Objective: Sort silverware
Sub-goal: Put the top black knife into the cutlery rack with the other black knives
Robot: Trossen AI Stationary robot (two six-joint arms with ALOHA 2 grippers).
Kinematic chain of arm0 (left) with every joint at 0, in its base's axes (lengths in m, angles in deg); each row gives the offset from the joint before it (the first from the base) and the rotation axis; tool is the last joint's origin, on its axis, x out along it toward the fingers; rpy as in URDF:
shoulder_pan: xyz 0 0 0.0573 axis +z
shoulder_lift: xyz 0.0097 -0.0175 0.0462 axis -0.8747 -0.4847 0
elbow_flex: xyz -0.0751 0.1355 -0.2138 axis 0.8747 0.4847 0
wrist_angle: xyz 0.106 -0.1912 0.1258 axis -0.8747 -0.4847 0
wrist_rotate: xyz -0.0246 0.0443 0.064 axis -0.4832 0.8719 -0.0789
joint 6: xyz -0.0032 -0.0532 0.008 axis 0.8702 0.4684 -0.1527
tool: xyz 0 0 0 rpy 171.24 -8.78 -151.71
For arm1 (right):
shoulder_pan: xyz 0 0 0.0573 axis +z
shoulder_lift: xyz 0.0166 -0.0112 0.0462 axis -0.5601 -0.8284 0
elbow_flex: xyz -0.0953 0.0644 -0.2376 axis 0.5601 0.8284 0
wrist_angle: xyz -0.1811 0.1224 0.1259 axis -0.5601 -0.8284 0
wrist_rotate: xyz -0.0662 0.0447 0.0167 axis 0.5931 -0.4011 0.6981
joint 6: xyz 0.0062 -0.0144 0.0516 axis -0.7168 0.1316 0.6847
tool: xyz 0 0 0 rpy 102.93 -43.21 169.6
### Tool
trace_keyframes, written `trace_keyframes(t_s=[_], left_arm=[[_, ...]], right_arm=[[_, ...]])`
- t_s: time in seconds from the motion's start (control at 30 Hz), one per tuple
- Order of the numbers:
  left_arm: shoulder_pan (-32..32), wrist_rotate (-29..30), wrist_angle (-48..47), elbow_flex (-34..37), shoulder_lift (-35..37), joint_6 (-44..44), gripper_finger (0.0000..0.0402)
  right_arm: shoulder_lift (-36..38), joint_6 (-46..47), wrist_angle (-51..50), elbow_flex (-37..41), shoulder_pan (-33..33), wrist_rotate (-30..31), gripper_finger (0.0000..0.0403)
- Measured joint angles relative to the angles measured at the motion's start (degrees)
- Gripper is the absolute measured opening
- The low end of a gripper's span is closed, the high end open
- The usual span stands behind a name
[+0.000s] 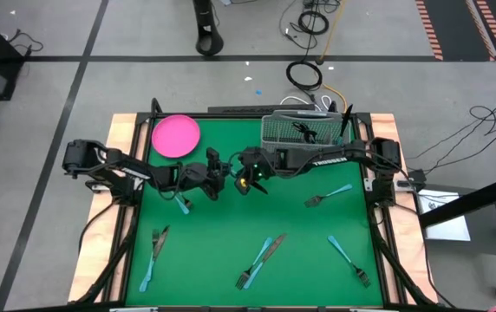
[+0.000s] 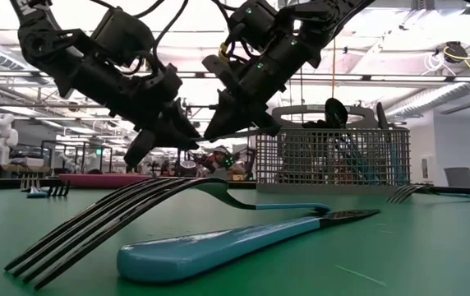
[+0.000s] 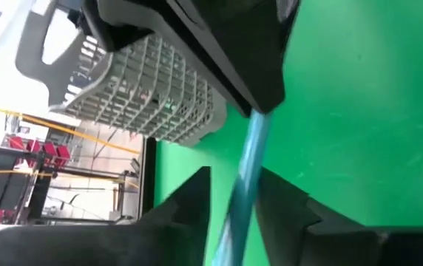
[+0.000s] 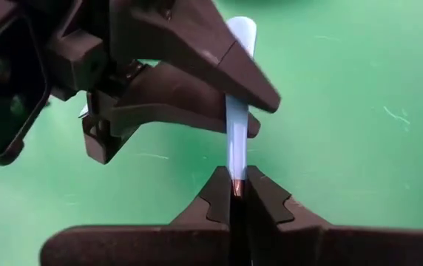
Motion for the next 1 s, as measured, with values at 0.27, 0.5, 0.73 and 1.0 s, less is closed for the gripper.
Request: trace_keyframes(t_s=[0.27,0.5,0.73,1.0], left_arm=[[0.16,-0.3,-0.99,0.15,-0.09,-0.03,0.0015],[0.14,-0.26,-0.77,0.15,-0.09,0.01,0.0015],[-0.6,2.48,-2.09,-0.04,0.99,0.01,0.0015],[-4.09,7.15,-14.32,-0.02,13.37,3.77,0.0015]], right_arm=[[0.11,-0.06,0.74,-0.09,-0.09,0.55,0.0004],[0.11,-3.9,1.49,-0.09,-0.04,0.18,0.0028],[6.84,-10.2,-1.68,-0.04,-1.01,-0.06,0.011],[20.13,-15.28,-16.84,-0.04,1.36,13.54,0.0146]])
